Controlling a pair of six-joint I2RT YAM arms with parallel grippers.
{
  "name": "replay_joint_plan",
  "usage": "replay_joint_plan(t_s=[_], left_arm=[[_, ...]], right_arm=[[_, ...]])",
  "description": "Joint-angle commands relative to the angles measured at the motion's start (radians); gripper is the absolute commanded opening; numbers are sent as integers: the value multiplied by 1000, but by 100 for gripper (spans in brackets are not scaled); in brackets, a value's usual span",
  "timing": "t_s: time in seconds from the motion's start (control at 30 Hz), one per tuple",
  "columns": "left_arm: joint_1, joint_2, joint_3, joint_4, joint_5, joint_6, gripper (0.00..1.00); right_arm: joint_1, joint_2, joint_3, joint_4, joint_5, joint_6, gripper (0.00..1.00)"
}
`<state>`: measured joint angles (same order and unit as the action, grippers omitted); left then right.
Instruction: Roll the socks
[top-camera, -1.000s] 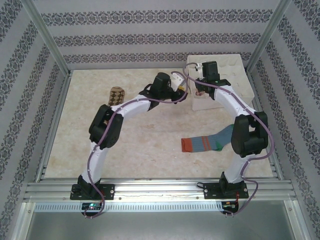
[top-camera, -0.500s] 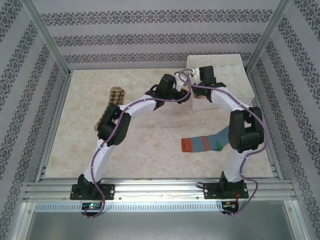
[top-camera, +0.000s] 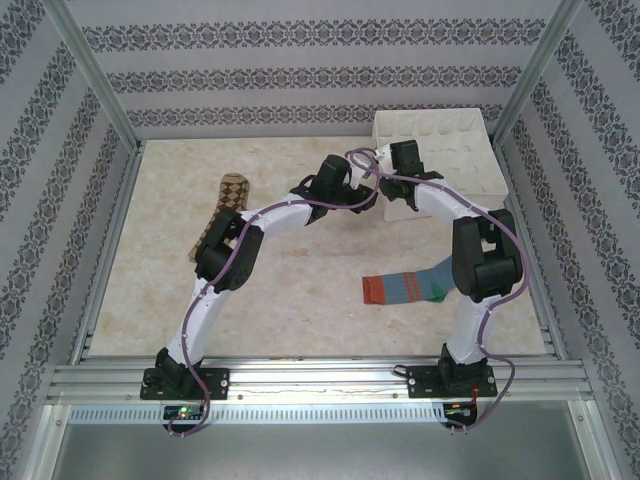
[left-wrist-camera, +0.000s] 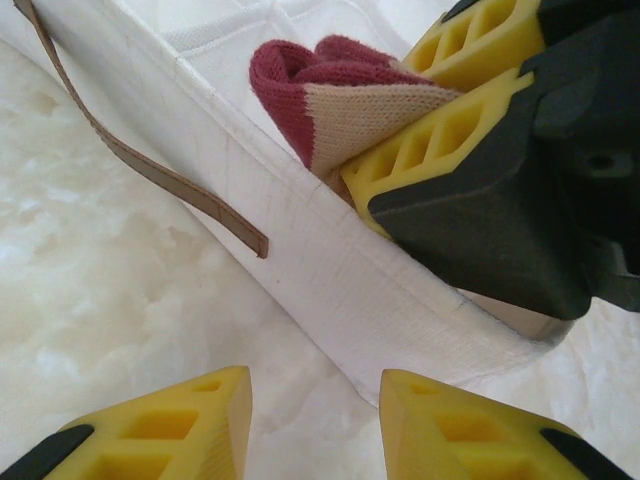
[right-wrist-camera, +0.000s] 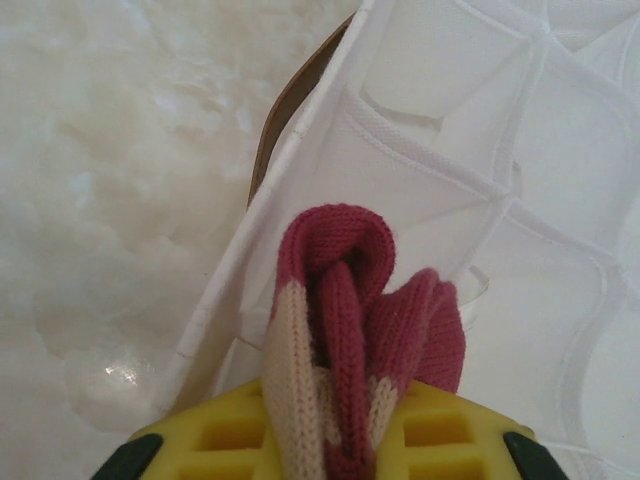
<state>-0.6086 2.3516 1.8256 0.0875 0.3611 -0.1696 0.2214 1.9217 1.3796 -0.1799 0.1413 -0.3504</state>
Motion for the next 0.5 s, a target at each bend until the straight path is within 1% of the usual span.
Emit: replay_joint_plan(t_s=[0.0,0.03,0.17,0.37,0.47], left_arm=[[-3,-31,-17,42,-9,-30,38],[-3,-32,-21,43,-8,-32,38],[-2,-41,-39,53,-4,-30,38],[0,-57,-62,64,1,-30,38],[2,-63,-71,65,7,-28,38]], right_arm=[[23,20,-33,-35,2,2,25],[22,18,-32,-42,1,26,29],[24,-6,-29,-69,-1,108,41],[23,-43,-31,-84,-38,183,52],[21,-54,-11,-104,-69,217,56]])
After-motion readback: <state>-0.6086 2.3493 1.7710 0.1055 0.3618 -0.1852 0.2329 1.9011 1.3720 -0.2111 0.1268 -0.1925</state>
